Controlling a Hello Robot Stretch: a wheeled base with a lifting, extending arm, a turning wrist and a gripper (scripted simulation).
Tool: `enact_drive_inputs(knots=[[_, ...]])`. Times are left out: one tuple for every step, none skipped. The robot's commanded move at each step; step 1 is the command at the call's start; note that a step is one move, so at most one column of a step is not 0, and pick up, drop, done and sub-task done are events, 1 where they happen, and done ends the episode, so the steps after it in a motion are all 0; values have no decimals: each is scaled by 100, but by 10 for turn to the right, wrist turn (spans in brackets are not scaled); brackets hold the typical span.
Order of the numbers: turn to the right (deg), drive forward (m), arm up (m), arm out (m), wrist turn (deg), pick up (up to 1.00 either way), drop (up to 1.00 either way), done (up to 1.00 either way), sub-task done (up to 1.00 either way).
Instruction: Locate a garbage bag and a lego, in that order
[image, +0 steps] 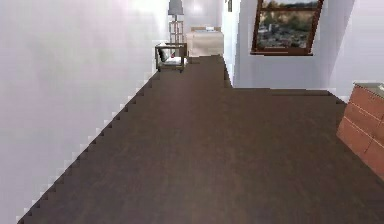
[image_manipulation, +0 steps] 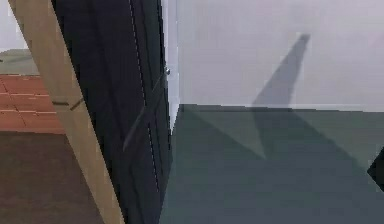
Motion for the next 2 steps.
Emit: enact_drive_inputs(knots=[[0,100,0,0,0,0,0,0,0],[0,100,0,0,0,0,0,0,0]])
